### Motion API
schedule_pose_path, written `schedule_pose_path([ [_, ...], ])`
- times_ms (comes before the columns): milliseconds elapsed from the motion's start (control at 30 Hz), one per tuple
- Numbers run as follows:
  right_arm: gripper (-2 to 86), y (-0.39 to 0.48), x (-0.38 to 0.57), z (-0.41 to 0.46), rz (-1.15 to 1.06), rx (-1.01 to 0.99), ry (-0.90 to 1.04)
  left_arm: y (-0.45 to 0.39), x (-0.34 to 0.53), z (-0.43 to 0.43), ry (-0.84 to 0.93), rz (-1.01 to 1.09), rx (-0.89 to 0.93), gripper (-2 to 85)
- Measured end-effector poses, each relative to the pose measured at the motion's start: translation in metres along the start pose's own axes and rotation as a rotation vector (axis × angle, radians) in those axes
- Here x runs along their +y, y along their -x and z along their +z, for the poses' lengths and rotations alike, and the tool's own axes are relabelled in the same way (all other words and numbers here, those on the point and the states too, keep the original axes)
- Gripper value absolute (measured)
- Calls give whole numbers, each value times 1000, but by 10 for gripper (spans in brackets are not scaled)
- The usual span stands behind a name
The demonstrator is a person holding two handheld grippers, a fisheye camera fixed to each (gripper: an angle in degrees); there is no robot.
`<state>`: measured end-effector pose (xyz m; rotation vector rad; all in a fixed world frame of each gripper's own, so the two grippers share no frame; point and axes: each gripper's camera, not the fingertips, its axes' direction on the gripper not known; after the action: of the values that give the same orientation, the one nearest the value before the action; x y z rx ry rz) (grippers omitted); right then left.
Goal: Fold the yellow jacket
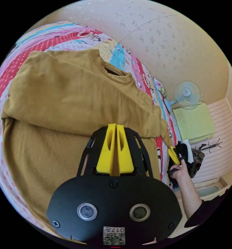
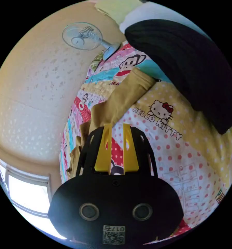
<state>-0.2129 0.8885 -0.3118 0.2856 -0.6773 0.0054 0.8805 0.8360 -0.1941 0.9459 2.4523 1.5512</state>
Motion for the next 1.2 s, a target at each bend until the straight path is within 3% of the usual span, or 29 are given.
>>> schedule_pose_path([
  [100, 88, -39, 0, -15, 177, -112, -152, 23, 29, -2, -130, 35, 118, -9],
  [300, 77, -51, -7, -25, 278, 63, -336, 72, 46, -5, -145, -34, 393, -10],
  [567, 94, -51, -31, -47, 356, -15, -481, 92, 61, -10, -147, -39, 468, -10],
  [900, 164, -42, -23, -73, 337, -167, -425, 98, 73, -20, -148, -37, 496, -10],
  [1200, 49, -31, -20, -64, 394, 39, -498, 98, 76, -25, -152, -36, 514, -10],
])
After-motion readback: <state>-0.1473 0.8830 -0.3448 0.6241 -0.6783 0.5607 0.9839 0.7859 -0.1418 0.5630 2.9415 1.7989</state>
